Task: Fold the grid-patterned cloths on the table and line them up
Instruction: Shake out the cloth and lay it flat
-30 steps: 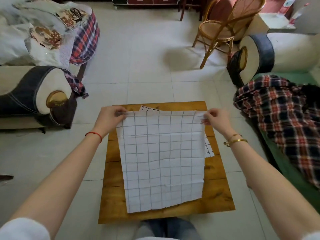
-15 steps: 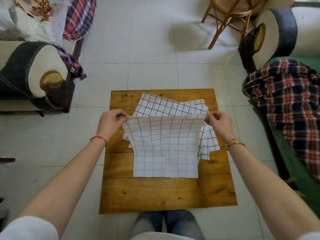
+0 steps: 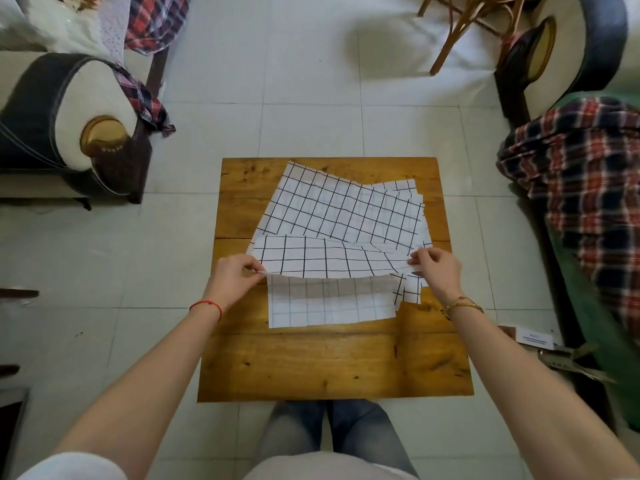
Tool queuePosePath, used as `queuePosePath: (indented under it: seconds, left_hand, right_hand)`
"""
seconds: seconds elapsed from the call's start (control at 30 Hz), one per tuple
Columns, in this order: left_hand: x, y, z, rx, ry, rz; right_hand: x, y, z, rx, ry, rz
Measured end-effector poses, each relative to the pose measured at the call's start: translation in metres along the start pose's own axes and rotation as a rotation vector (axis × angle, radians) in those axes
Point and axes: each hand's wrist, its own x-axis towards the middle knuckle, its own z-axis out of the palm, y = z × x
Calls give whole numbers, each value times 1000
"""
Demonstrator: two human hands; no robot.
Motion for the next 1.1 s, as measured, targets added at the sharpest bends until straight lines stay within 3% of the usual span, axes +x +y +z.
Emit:
queuePosePath:
  seconds: [0.23,0.6,0.87,1.1]
  left_hand:
    - [-28,-21,59,146,-37,-48]
    - [-39,-46,129,142,-85,-131]
    - [2,-49,118,-35,243,-253]
    - [63,-47,103,-199,266,-403]
  right_hand:
    - [-7,51,8,-169,-75,42]
    - [4,119,31,-305,-202,33]
    - [41,104,47,-353,-92,-56]
    - [94,73,77,-354,-23,-90]
